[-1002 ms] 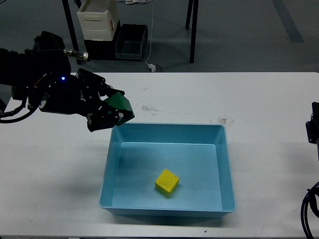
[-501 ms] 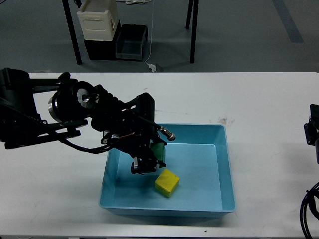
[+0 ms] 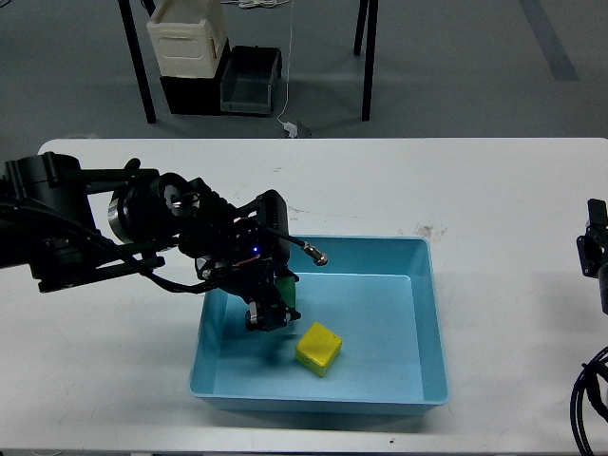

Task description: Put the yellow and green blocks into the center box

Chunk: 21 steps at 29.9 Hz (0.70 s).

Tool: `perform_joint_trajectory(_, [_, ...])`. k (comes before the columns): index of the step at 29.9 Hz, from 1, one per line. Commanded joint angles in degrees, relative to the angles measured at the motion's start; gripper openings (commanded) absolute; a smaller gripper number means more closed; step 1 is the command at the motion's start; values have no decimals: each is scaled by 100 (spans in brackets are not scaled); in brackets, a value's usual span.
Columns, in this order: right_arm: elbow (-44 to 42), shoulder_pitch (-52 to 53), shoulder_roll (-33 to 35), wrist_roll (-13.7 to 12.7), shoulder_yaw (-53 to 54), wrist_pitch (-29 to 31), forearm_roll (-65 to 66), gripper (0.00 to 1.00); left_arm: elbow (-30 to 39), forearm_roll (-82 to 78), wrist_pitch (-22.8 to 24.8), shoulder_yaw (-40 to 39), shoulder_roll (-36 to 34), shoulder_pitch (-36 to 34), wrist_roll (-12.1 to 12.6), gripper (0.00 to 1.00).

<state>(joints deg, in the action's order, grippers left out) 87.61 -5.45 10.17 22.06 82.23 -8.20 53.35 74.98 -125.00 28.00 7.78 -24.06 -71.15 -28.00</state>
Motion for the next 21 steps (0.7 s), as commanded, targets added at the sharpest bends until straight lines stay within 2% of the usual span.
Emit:
perform_joint_trajectory(1, [-8, 17, 2, 0, -6, 20, 0, 100, -133, 0, 0, -101, 24, 75, 0, 69])
perform_joint_trajectory(5, [-8, 44, 2, 0, -14, 20, 0, 100, -159, 0, 0, -487, 183, 118, 0, 78])
perform_joint_trajectory(9, [-16, 88, -6, 0, -14, 20, 0, 100, -177, 458, 0, -1049, 121, 470, 0, 94])
perform_joint_trajectory(12, [-43, 97, -7, 0, -14, 29, 0, 100, -160, 1528, 0, -1927, 7, 812, 0, 95])
perform_joint_trajectory(18, [27, 35, -33, -34, 21, 20, -61, 100, -151, 3655, 0, -3930, -213, 2137, 0, 95])
perform_joint_trajectory(21, [98, 44, -147, -87, 30, 73, -1024, 100, -11, 4920, 0, -5195, -230, 3182, 0, 100])
